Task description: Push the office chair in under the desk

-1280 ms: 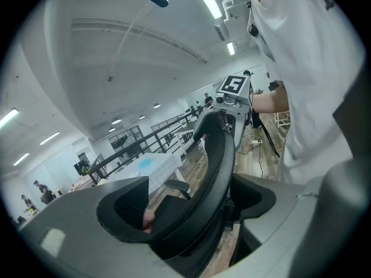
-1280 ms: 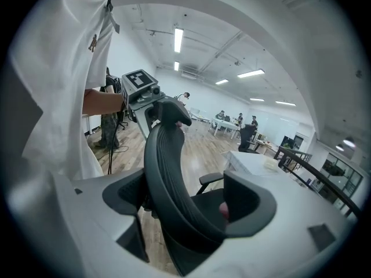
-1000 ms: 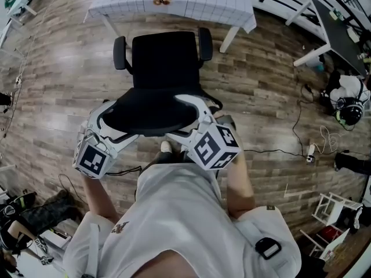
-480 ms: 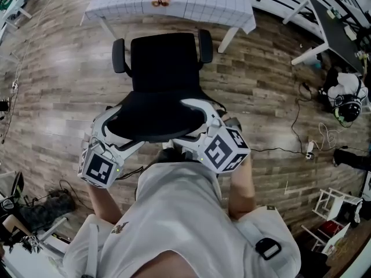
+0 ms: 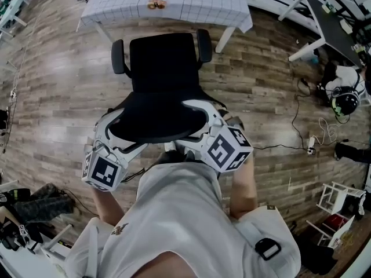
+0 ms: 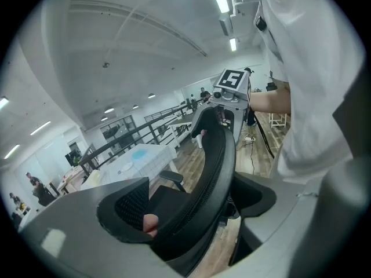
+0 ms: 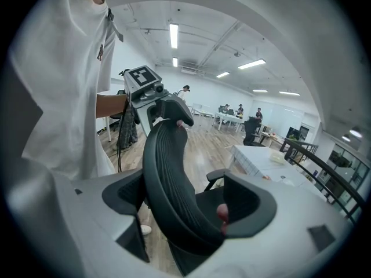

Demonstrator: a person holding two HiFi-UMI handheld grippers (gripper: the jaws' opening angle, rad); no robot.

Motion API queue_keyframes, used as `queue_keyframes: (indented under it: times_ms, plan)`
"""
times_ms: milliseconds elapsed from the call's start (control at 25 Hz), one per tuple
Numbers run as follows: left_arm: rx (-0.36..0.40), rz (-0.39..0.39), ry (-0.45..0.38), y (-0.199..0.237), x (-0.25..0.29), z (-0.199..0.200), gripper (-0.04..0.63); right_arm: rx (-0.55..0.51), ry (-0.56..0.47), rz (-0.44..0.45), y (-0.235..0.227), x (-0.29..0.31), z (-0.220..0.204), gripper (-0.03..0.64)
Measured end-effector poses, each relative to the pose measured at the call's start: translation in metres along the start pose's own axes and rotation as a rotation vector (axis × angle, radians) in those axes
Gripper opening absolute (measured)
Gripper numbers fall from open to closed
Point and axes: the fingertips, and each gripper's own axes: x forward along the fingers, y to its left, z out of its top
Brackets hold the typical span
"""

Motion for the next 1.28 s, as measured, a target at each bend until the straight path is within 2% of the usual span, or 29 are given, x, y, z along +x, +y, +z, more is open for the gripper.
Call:
queue_keyframes:
  times_ms: [1280]
  plan:
    - [-0.044,0.011,0.023,0.045,0.052,0.019,0.437,-0.022,-0.018,0.059,-0.072,-0.006,-0.021,0.410]
